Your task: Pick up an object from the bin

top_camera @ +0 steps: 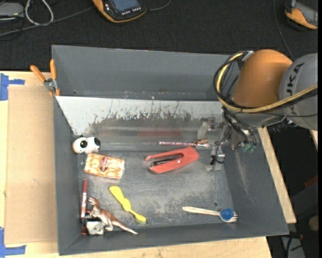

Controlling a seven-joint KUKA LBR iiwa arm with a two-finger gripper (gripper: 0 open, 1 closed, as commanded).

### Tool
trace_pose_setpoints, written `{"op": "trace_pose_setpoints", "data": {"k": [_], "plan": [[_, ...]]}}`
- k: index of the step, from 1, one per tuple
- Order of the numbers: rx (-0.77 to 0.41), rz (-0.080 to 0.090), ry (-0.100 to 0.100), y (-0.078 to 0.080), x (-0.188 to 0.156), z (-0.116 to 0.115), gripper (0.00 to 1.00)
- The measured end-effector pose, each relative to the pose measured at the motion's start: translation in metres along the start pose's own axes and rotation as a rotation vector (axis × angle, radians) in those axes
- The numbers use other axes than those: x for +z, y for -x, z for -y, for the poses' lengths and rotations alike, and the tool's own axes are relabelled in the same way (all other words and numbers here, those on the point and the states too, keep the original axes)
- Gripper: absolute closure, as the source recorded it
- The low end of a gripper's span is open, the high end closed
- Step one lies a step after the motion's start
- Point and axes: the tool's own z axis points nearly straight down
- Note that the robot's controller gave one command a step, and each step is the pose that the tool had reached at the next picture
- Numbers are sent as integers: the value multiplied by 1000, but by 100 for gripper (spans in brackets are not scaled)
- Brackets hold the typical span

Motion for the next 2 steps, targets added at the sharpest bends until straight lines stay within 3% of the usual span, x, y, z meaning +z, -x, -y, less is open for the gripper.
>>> {"op": "trace_pose_setpoints", "data": {"k": [1, 2], "plan": [[-2, 7, -1, 2, -5, 0, 0], [81, 8, 1, -10, 51, -43, 0]]}}
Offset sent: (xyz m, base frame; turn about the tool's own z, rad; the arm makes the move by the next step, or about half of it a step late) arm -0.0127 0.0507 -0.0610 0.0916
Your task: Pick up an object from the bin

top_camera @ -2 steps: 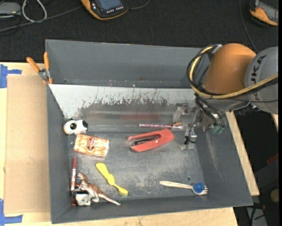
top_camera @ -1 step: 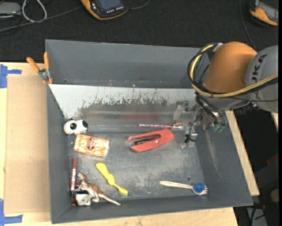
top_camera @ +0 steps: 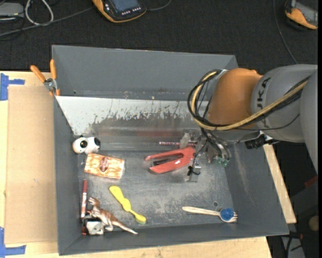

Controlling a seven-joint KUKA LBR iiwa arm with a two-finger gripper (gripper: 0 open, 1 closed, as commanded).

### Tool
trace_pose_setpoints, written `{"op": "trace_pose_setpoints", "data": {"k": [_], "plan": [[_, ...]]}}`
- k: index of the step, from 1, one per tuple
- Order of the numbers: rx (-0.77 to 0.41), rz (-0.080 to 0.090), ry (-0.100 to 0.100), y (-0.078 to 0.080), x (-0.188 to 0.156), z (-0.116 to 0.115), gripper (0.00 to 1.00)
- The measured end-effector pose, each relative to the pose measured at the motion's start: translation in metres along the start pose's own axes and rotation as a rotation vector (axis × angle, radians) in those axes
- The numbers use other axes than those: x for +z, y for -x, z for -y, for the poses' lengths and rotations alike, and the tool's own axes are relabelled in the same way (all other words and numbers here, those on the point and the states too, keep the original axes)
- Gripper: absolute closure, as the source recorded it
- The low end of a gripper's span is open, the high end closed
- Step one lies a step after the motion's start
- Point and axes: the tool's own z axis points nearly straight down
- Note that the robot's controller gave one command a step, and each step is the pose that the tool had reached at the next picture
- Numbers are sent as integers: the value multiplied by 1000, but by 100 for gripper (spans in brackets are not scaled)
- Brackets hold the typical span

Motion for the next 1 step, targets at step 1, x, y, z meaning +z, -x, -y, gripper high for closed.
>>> {"op": "trace_pose_setpoints", "data": {"k": [1], "plan": [[0, 10, -2, 1, 14, -26, 100]]}}
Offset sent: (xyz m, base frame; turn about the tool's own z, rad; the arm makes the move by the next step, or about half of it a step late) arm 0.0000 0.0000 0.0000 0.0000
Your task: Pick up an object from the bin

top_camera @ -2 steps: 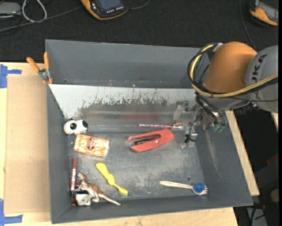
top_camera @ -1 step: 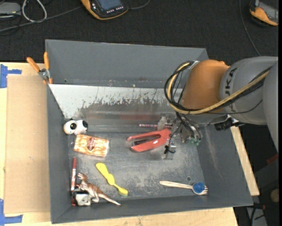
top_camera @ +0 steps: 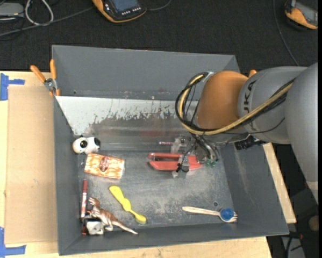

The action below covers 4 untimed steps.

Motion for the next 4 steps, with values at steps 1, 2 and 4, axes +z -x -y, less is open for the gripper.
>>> {"op": "trace_pose_setpoints", "data": {"k": [1, 2, 4], "plan": [[-2, 0, -1, 0, 0, 0, 100], [-2, 0, -1, 0, 0, 0, 100], [-55, -8, -2, -3, -160, -10, 100]]}}
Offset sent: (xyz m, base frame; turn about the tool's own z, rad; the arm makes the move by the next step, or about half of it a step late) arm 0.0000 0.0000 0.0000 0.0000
